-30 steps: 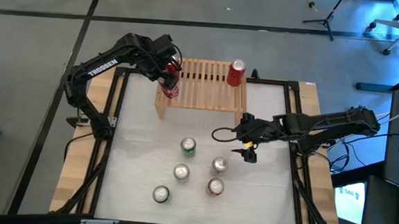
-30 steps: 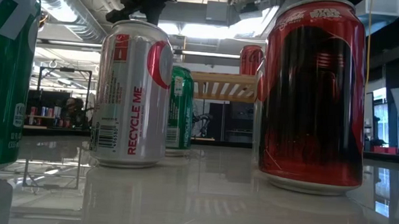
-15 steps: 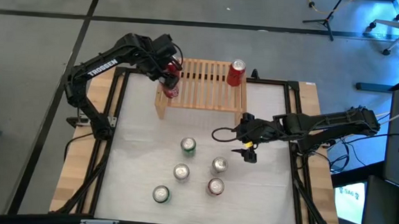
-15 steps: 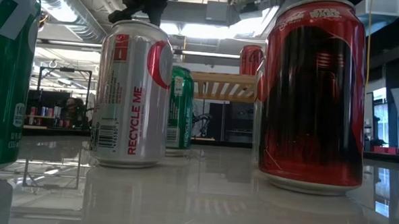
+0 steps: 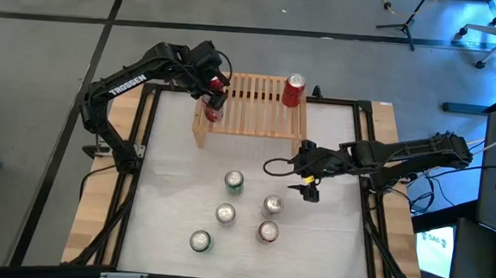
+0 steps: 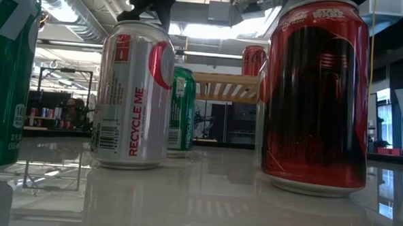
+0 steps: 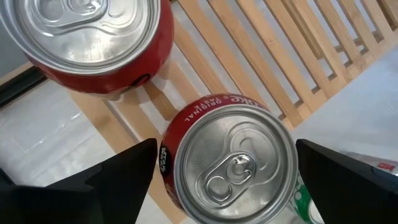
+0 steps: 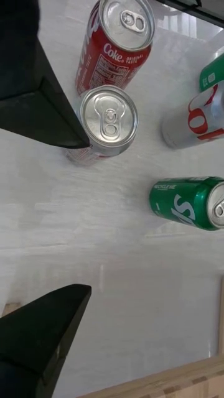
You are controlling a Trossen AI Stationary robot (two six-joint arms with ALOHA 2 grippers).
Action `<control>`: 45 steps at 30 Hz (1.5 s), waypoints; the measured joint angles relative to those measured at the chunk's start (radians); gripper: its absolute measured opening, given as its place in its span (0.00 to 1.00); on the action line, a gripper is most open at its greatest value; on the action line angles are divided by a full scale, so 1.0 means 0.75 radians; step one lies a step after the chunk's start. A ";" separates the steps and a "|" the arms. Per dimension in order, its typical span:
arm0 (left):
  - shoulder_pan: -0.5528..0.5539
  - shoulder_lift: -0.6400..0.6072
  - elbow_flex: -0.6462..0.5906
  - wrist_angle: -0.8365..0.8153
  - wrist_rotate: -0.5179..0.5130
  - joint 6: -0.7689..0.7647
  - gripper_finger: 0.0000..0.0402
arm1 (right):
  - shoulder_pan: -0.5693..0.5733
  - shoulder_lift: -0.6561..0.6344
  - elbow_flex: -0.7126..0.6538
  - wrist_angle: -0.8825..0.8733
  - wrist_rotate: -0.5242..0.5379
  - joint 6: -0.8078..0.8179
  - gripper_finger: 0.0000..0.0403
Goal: Place canned beverage on shelf
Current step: Put the left red white soda can on the shelf
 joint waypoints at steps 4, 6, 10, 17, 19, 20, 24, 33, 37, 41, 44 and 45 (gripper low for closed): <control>-0.003 -0.001 0.000 -0.001 0.000 0.000 0.92 | 0.000 0.000 0.000 0.000 0.000 0.000 0.92; -0.008 -0.001 0.000 -0.001 -0.001 -0.001 0.92 | 0.000 0.000 0.000 0.000 0.000 0.000 0.92; -0.015 -0.001 0.000 -0.001 -0.006 -0.001 0.92 | 0.000 0.000 0.000 0.000 0.000 0.000 0.92; -0.042 -0.001 0.001 -0.004 -0.063 -0.005 0.92 | 0.000 0.000 0.000 -0.001 0.000 0.000 0.92; -0.045 -0.001 0.001 -0.012 -0.076 -0.003 0.92 | 0.000 0.000 0.000 -0.001 0.000 0.000 0.92; -0.045 -0.001 0.001 -0.014 -0.076 0.001 0.92 | 0.000 0.000 0.000 -0.001 0.000 0.000 0.92; -0.045 -0.001 0.001 -0.014 -0.078 0.042 0.90 | 0.000 0.000 0.000 0.000 0.000 0.000 0.92; -0.045 -0.001 0.001 -0.014 -0.080 0.130 0.79 | 0.000 0.000 0.000 0.000 0.000 0.000 0.92; -0.045 -0.002 0.002 -0.013 -0.077 0.137 0.74 | 0.000 0.000 0.000 0.000 0.000 0.000 0.92; -0.044 -0.002 0.002 -0.013 -0.072 0.169 0.73 | 0.000 0.000 0.000 0.000 0.000 0.000 0.92; -0.044 -0.002 0.002 -0.012 -0.070 0.223 0.72 | 0.000 0.000 0.000 0.000 0.000 0.000 0.92; -0.044 -0.002 0.002 -0.011 -0.069 0.244 0.72 | 0.000 0.000 0.000 0.000 0.000 0.000 0.92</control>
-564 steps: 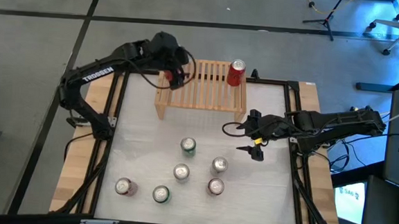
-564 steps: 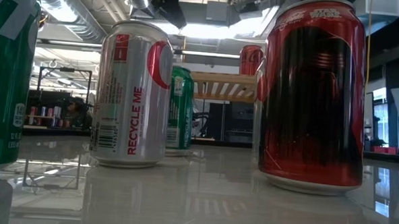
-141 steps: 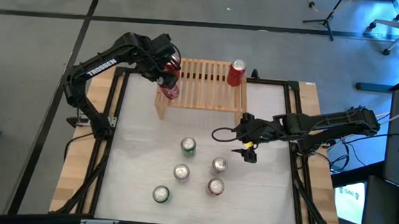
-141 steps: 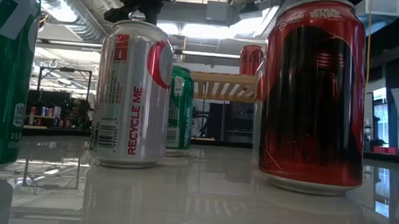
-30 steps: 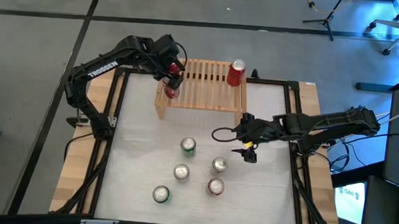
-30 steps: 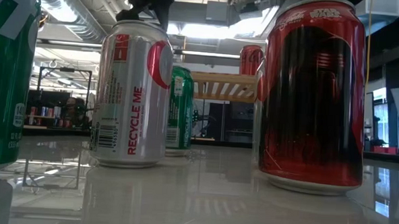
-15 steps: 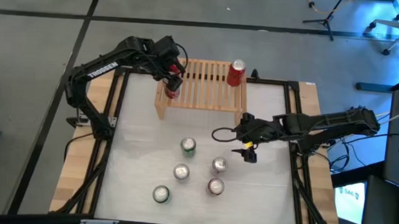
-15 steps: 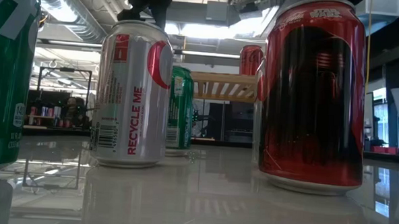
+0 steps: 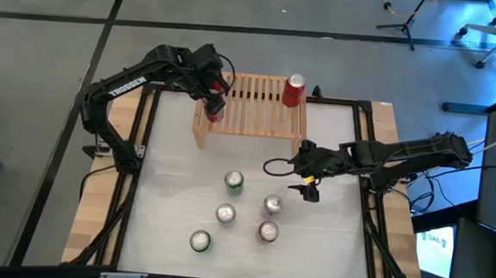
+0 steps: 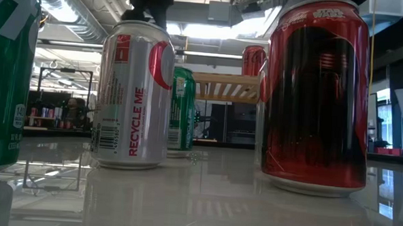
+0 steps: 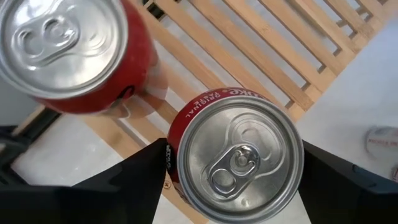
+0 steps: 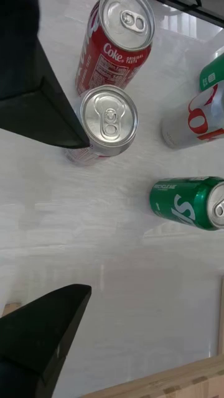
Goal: Place canned beverage on shelf
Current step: Put the left red white soda can on the shelf
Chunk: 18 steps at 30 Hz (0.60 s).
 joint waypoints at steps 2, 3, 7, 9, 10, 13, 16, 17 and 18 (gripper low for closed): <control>0.001 0.000 0.001 0.001 0.003 0.050 0.72 | 0.000 0.000 0.000 0.000 0.000 0.000 0.92; 0.001 0.000 0.001 0.002 0.003 0.072 0.72 | 0.000 0.000 0.000 0.000 0.000 0.000 0.92; 0.001 0.000 0.001 0.001 0.004 0.166 0.72 | 0.000 0.000 0.000 0.000 0.000 0.000 0.92; 0.001 0.000 0.001 0.001 0.004 0.204 0.72 | 0.000 0.000 0.000 0.000 0.000 0.000 0.92; 0.001 -0.001 0.001 0.000 0.004 0.213 0.72 | 0.000 0.000 0.000 0.000 0.000 0.000 0.92; 0.019 -0.001 0.001 0.000 0.038 0.220 0.72 | 0.000 0.000 0.000 0.000 0.000 0.000 0.92; 0.055 -0.001 0.001 -0.006 0.116 0.200 0.72 | 0.000 0.000 0.000 0.000 0.000 0.000 0.92; 0.067 -0.001 0.001 -0.008 0.131 0.198 0.72 | 0.000 0.000 0.000 0.000 0.000 0.000 0.92; 0.079 -0.002 0.001 -0.010 0.138 0.198 0.72 | 0.000 0.000 0.000 0.000 0.000 0.000 0.92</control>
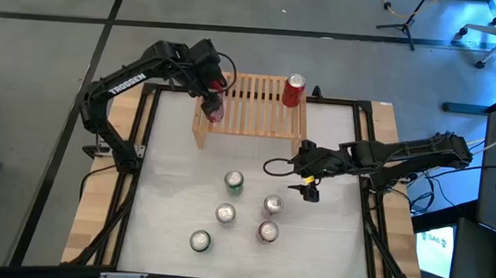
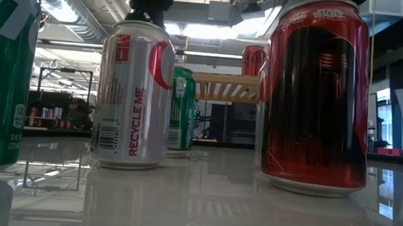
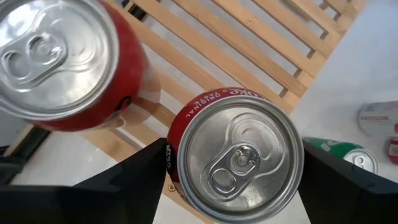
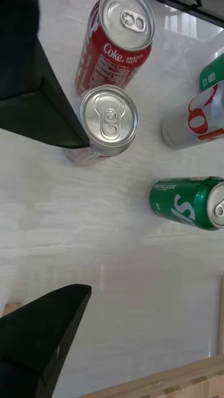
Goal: Place canned beverage on shelf
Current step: Put the left red white soda can on the shelf
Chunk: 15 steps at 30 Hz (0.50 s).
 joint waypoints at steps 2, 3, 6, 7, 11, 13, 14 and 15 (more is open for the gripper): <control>0.015 -0.001 0.000 -0.001 0.002 0.001 0.72 | 0.000 0.000 0.000 0.000 0.000 0.000 0.92; 0.022 -0.001 0.000 -0.001 0.004 0.002 0.72 | 0.000 0.000 0.000 0.000 0.000 0.000 0.92; 0.043 -0.001 0.000 -0.001 0.019 0.048 0.72 | 0.000 0.000 0.000 0.000 0.000 0.000 0.92; 0.049 -0.001 -0.001 -0.001 0.032 0.076 0.72 | 0.000 0.000 0.000 0.000 0.000 0.000 0.92; 0.057 -0.001 -0.001 0.000 0.065 0.181 0.72 | 0.000 0.000 0.000 0.000 0.000 0.000 0.92; 0.057 -0.001 -0.001 -0.001 0.071 0.222 0.72 | 0.000 0.000 0.000 0.000 0.000 0.000 0.92; 0.057 -0.001 -0.001 -0.006 0.072 0.243 0.72 | 0.000 0.000 0.000 0.000 0.000 0.000 0.92; 0.058 -0.002 -0.001 -0.015 0.074 0.260 0.72 | 0.000 0.000 0.000 0.000 0.000 0.000 0.92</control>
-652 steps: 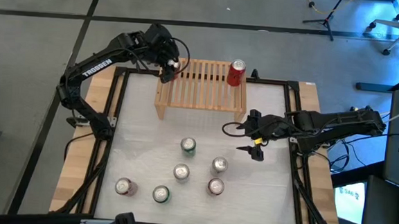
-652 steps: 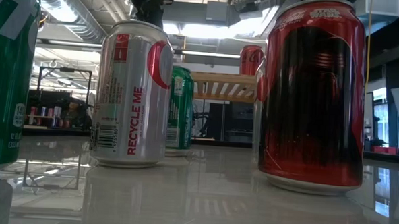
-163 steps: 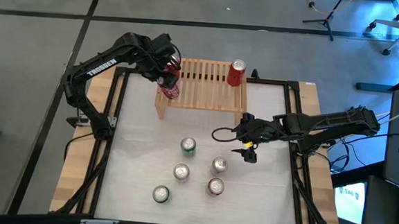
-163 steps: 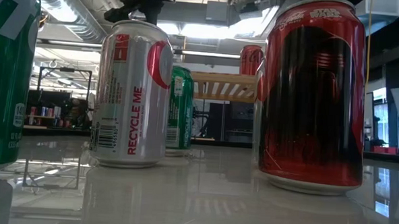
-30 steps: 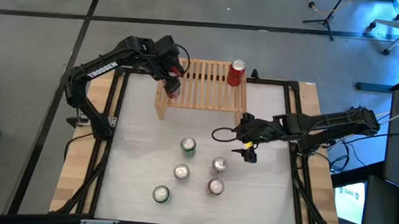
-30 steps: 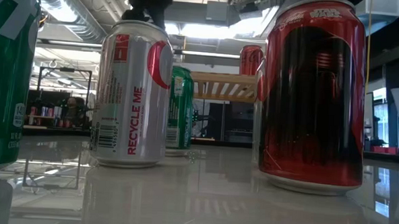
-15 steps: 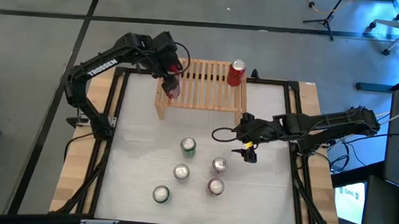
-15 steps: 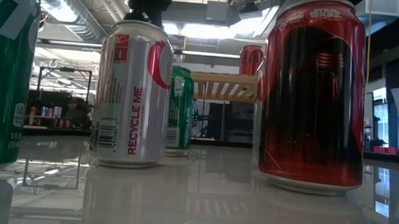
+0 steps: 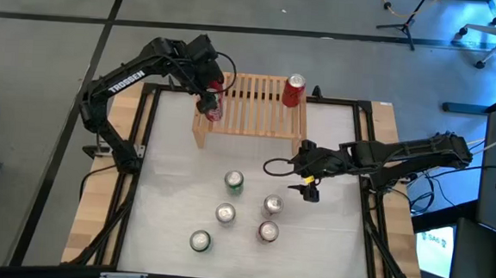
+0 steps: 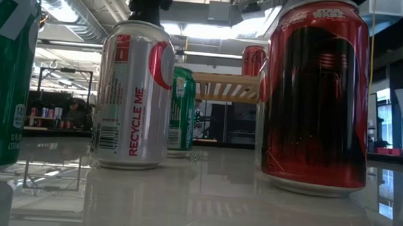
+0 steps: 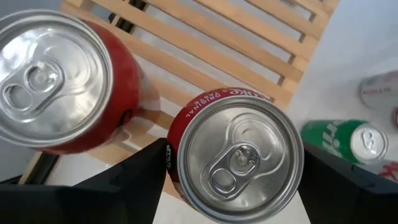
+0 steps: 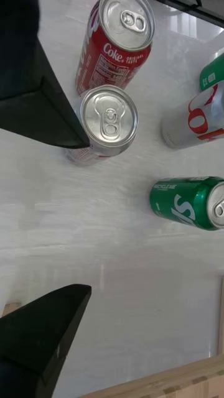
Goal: Place canned beverage on shelf
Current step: Put the left red white soda can on the shelf
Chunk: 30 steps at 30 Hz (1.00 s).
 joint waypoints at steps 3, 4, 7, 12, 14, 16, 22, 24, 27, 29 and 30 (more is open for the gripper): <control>0.012 -0.004 0.000 -0.051 0.008 0.045 0.72 | 0.000 0.000 0.000 0.000 0.000 0.000 0.92; 0.016 -0.005 0.000 -0.060 0.009 0.057 0.72 | 0.000 0.000 0.000 0.000 0.000 0.000 0.92; 0.021 -0.005 0.000 -0.065 0.011 0.063 0.72 | 0.000 0.000 0.000 0.001 0.000 0.001 0.92; 0.021 -0.005 0.000 -0.066 0.010 0.095 0.72 | 0.000 0.000 0.000 0.001 0.000 0.000 0.92; 0.021 -0.004 0.000 -0.067 0.009 0.097 0.72 | 0.000 0.000 0.000 0.001 0.000 0.000 0.92; 0.021 -0.004 0.000 -0.067 0.008 0.097 0.73 | 0.000 0.000 0.000 0.001 0.000 0.001 0.92; 0.021 -0.003 0.000 -0.067 0.006 0.096 0.75 | 0.000 0.000 0.000 0.001 0.000 0.001 0.92; 0.021 -0.003 0.000 -0.067 0.004 0.090 0.75 | 0.000 0.000 0.000 0.001 0.000 0.001 0.92; 0.021 -0.003 0.000 -0.066 0.002 0.087 0.75 | 0.000 0.000 0.000 0.001 0.000 0.001 0.92; 0.021 -0.002 0.000 -0.065 0.002 0.086 0.75 | 0.000 0.000 0.000 0.001 0.000 0.001 0.92; 0.020 -0.002 0.000 -0.065 0.002 0.086 0.75 | 0.000 0.000 0.000 0.001 0.000 0.001 0.92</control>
